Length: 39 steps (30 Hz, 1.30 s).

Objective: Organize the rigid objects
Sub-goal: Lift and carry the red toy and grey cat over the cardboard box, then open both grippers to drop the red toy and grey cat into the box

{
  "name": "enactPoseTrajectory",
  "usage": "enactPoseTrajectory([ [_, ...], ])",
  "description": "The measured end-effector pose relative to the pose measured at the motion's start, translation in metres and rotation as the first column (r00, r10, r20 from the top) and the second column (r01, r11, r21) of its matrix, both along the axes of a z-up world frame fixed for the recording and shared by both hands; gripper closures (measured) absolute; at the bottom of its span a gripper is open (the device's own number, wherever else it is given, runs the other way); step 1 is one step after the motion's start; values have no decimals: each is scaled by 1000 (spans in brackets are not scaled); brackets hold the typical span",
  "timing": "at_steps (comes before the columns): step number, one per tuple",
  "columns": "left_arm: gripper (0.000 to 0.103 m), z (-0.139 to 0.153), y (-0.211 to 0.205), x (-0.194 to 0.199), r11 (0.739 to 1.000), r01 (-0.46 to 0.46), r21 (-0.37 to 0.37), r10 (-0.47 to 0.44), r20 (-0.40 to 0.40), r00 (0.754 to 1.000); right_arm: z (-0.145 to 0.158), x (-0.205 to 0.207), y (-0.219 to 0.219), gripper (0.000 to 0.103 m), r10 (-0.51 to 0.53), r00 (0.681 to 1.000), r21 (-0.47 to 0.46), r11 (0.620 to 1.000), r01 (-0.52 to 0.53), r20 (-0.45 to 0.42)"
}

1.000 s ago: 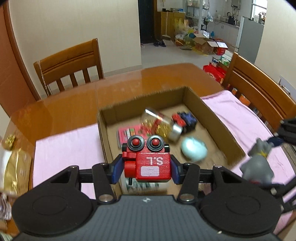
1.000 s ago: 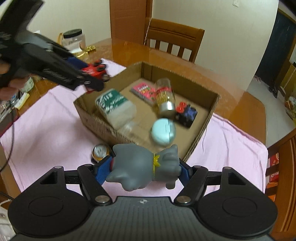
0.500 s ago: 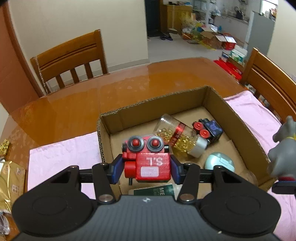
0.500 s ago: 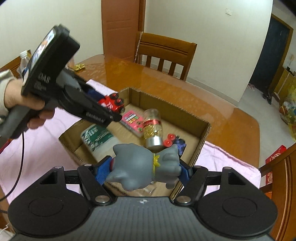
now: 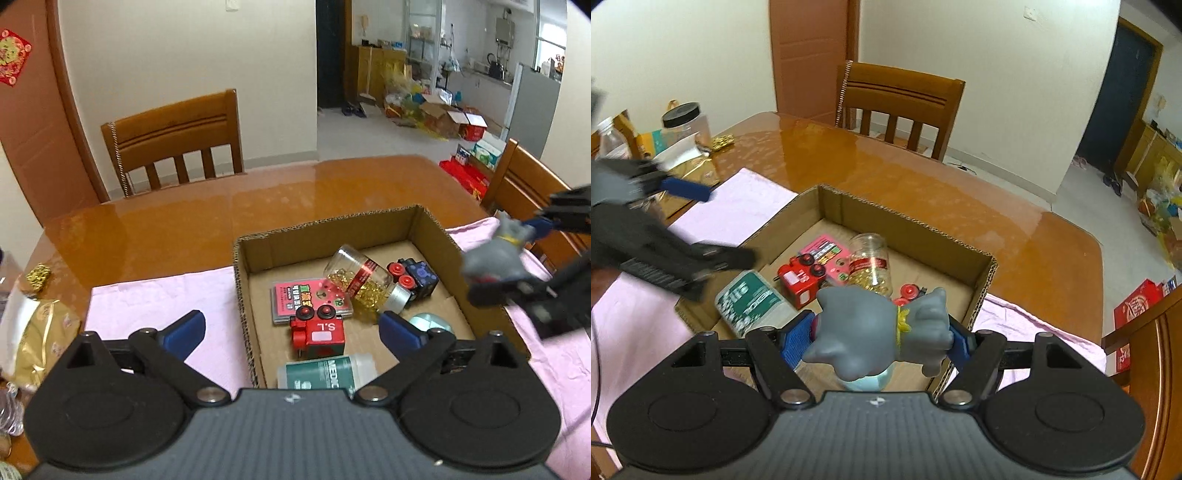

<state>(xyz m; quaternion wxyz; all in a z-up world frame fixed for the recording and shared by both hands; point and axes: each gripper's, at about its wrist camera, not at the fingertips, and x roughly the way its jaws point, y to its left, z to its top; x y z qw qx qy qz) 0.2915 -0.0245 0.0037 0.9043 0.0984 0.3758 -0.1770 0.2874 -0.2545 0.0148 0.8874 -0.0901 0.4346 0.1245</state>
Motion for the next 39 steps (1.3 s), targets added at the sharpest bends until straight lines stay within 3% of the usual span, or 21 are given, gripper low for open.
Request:
enactPoseTrajectory([
  [6,3,6,15,-24,998,-58,18,57,54,997,-5,37,0,26,-32,999,-11,999,32,-15],
  [10,3,1,28,-33,997,-76,-10,77,44,996,-16,69,0,26,-61,997,-38,997,60,-40],
  [16,3,-9,41,-42,997,-75,21,74,47,996,-30,102,4,26,-113,992,-60,992,109,-59],
  [19,3,-12,49,-42,995,-94,18,93,36,995,-32,110,5,8,-138,989,-52,989,135,-53],
  [20,3,-12,52,-43,995,-97,14,96,36,995,-31,111,6,0,-139,989,-46,989,137,-48],
  [30,3,-18,59,-41,993,-121,11,121,19,993,-16,86,19,0,-125,992,-39,991,124,-23],
  [39,3,-21,50,-49,990,-140,28,141,-19,990,-7,26,23,0,-118,993,-29,993,118,5],
])
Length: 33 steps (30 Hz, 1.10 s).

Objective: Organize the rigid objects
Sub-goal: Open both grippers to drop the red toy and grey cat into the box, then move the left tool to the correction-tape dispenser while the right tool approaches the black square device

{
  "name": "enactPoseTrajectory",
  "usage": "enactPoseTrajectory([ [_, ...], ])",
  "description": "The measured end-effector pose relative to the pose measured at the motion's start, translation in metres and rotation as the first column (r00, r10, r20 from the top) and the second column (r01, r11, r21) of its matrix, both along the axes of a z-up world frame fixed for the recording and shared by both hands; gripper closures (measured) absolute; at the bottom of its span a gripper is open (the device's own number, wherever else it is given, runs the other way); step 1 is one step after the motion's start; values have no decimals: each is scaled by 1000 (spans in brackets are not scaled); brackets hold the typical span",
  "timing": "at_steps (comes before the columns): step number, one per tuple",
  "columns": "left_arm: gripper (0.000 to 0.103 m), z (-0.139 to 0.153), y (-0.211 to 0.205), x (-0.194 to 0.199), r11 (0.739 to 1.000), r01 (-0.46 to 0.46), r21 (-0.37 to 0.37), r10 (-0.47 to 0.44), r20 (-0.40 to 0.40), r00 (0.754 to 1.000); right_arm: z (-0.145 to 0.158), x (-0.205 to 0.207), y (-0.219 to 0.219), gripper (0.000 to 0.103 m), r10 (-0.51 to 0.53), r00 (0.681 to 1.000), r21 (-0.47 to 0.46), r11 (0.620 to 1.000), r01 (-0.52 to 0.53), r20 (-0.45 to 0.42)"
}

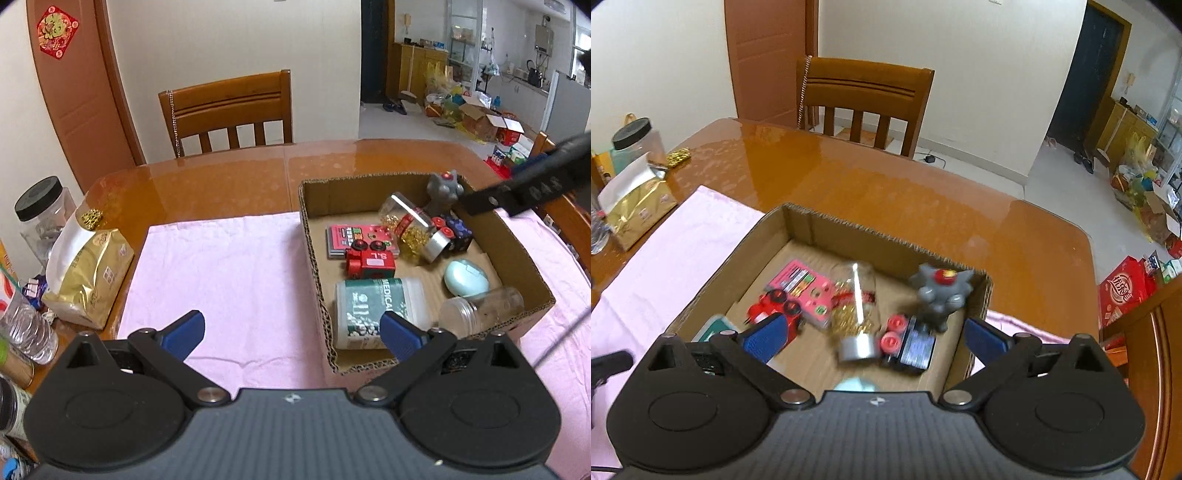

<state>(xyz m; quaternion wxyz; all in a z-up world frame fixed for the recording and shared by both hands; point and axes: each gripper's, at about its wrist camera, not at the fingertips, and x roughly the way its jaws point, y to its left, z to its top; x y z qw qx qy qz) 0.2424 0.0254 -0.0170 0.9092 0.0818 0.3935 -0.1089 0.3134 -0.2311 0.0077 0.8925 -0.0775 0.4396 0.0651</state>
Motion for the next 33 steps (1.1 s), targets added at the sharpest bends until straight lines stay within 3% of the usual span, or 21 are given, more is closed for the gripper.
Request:
enactPoseTrajectory([
  [9,3,-1,-13,-32,996,-91,13,91,-10,996,-1,-78,-11,0,-12,998,63,998,8,66],
  [17,3,-19,-24,-64,984,-179,15,180,-52,982,-53,-139,-36,0,-94,996,93,991,94,2],
  [25,3,-30,-19,-65,986,-167,6,168,-55,984,-111,-140,-30,0,-205,973,21,978,209,-101],
  [33,3,-41,-4,-49,996,-89,-12,88,-88,992,-116,-129,-2,0,-258,962,-1,966,259,-88],
])
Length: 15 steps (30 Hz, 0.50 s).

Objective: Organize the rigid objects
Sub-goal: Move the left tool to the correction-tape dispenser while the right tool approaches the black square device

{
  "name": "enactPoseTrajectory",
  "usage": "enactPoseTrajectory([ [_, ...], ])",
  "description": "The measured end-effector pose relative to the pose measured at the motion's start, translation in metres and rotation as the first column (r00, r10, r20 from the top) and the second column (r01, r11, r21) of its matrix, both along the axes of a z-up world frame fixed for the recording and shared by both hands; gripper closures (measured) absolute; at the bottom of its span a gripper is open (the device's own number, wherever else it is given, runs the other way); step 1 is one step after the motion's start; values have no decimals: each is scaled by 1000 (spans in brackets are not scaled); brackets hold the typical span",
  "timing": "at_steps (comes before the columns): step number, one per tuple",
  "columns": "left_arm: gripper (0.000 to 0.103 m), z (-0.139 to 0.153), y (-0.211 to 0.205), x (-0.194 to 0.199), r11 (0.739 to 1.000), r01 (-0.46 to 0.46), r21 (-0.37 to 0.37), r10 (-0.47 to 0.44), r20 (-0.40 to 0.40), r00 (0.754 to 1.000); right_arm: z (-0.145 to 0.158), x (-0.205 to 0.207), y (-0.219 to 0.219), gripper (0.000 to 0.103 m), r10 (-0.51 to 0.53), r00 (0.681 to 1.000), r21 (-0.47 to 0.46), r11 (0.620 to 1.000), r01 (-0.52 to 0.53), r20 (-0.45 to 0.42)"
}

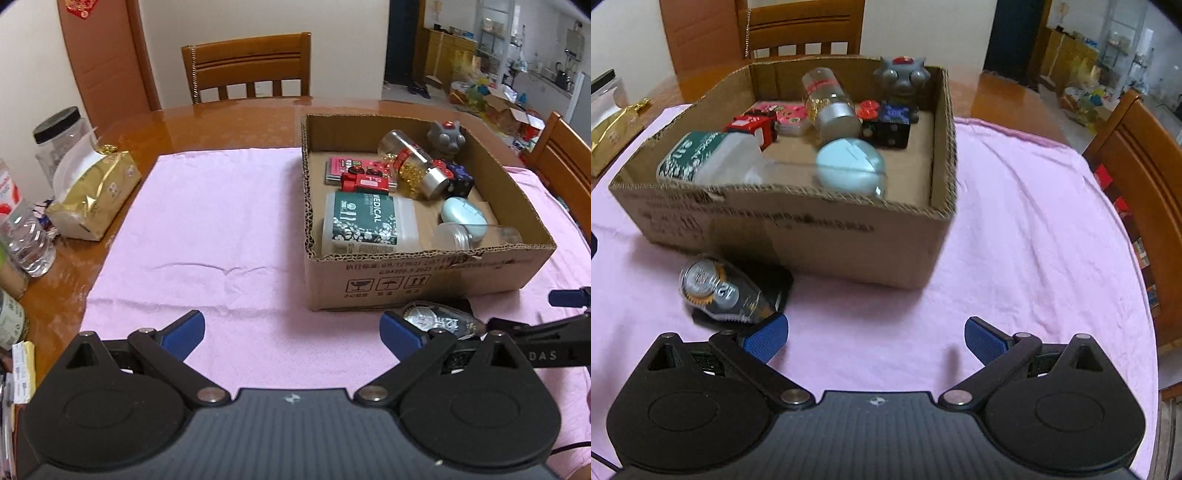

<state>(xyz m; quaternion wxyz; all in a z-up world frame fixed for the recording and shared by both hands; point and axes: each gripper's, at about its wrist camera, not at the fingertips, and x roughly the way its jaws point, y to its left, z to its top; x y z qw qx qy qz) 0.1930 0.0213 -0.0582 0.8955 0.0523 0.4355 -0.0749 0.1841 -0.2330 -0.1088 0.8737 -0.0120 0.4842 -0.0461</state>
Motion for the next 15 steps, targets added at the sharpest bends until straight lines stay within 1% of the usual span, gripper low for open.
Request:
enactPoseTrajectory([
  [3,3,-2,2,5,1000,16,-13,-16,-5,1000,1,5,10,0,-3,1000,17,1000,3,3],
  [8,3,-4,7,10,999,44,-17,-44,-11,999,-3,11,34,0,27,1000,-5,1000,-27,-10],
  [15,3,-9,23,16,998,46,-31,-47,-27,999,-8,18,47,0,32,999,26,999,-31,-22],
])
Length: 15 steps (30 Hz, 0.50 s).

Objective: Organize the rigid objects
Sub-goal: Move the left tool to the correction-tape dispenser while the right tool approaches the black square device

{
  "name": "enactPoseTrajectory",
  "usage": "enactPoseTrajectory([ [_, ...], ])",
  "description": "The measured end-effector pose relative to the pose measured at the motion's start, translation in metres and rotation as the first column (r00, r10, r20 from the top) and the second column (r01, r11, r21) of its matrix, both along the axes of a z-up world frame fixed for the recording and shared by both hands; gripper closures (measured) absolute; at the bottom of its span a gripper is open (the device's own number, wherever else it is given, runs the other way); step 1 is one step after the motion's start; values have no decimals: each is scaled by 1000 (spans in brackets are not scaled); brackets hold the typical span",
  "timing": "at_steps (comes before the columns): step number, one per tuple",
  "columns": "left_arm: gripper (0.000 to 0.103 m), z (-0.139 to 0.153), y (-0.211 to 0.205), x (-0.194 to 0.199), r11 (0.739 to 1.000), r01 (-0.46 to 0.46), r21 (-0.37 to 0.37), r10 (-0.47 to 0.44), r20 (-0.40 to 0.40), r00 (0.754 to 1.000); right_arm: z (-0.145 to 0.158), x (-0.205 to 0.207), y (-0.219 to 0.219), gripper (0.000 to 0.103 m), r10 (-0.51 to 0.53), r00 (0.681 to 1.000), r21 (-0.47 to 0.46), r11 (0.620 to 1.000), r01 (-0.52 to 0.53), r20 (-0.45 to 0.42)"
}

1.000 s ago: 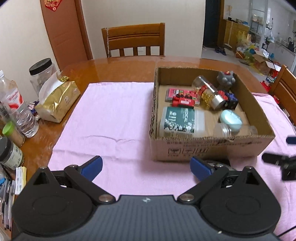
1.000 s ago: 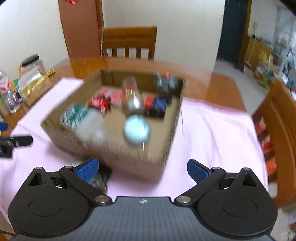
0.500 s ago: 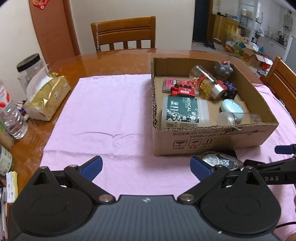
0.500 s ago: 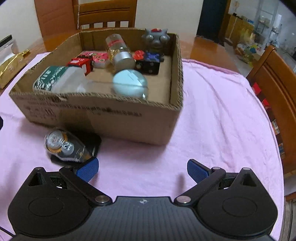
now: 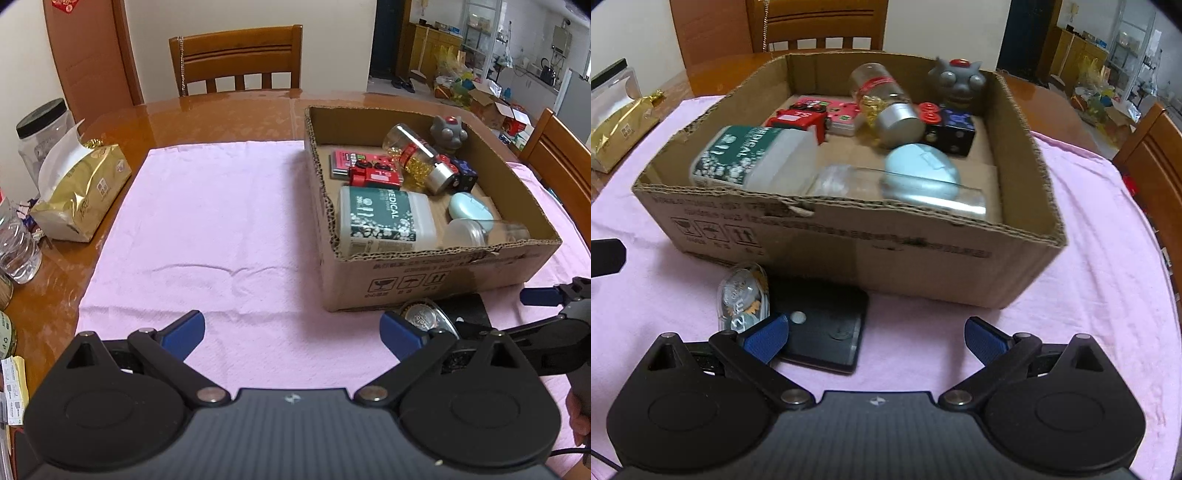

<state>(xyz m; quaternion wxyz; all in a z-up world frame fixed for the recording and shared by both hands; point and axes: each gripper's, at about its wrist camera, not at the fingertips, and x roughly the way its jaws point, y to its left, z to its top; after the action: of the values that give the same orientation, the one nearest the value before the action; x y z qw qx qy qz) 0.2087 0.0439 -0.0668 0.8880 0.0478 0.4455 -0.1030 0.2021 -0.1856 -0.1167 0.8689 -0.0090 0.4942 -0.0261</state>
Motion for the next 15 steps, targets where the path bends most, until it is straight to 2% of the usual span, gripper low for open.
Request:
enactPoseTrajectory([
  [5,3,1,6,2,1000,2,-1,-2,-1,1000,-2,7,12,0,19,1000,32,999,-18,-6],
  [9,3,1,8,4,1000,22,1,-22,-2,1000,-10,11,21,0,34,999,18,999,-34,-18],
  [15,3,-3,-6,4,991,134,22,-134,-17,991,-9,1,10,0,16,1000,0,1000,-16,-20],
])
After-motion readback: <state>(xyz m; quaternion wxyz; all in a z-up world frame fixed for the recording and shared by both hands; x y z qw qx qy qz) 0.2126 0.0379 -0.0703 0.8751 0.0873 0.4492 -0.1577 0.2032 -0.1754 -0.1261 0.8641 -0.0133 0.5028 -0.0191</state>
